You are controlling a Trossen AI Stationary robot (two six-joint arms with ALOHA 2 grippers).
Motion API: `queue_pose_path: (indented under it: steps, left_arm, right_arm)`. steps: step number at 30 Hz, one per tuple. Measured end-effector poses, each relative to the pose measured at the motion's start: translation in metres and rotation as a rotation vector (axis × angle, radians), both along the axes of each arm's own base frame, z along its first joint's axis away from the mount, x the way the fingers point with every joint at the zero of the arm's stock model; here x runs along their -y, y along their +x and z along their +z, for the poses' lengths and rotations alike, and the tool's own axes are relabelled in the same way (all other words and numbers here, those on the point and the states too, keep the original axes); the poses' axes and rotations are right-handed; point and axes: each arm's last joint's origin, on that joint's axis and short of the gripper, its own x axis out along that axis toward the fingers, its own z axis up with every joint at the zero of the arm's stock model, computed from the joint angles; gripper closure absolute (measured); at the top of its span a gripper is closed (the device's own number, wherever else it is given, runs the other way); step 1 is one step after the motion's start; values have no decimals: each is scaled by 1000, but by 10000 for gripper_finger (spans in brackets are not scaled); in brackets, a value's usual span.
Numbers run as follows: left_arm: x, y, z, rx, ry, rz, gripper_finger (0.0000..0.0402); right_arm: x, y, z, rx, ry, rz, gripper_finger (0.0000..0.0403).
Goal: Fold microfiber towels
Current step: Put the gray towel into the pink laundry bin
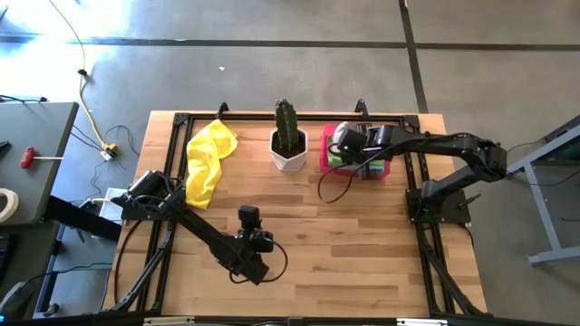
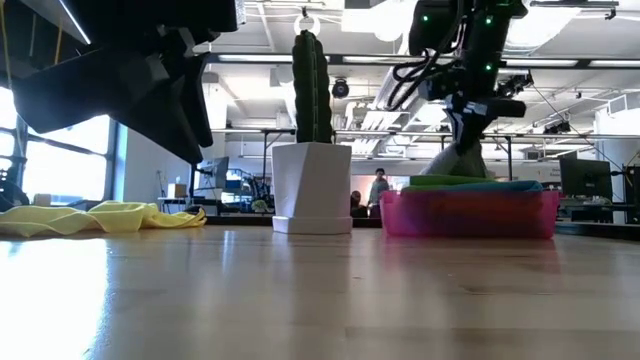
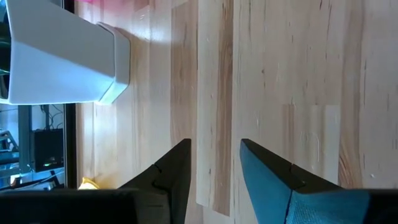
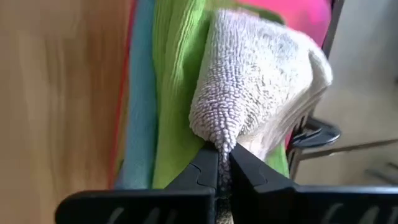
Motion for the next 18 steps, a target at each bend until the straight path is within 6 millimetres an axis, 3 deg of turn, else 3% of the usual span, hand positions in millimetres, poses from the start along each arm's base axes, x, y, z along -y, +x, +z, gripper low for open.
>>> queue_pose_path:
  steps: [9,18]
  left_arm:
    - [2,-1,0,1,-4,-3,275]
    - [2,0,0,10,-8,0,275]
  right_arm:
    - [0,-7,1,-4,12,-110,403]
    - [-5,-15,25,224,62,-138,403]
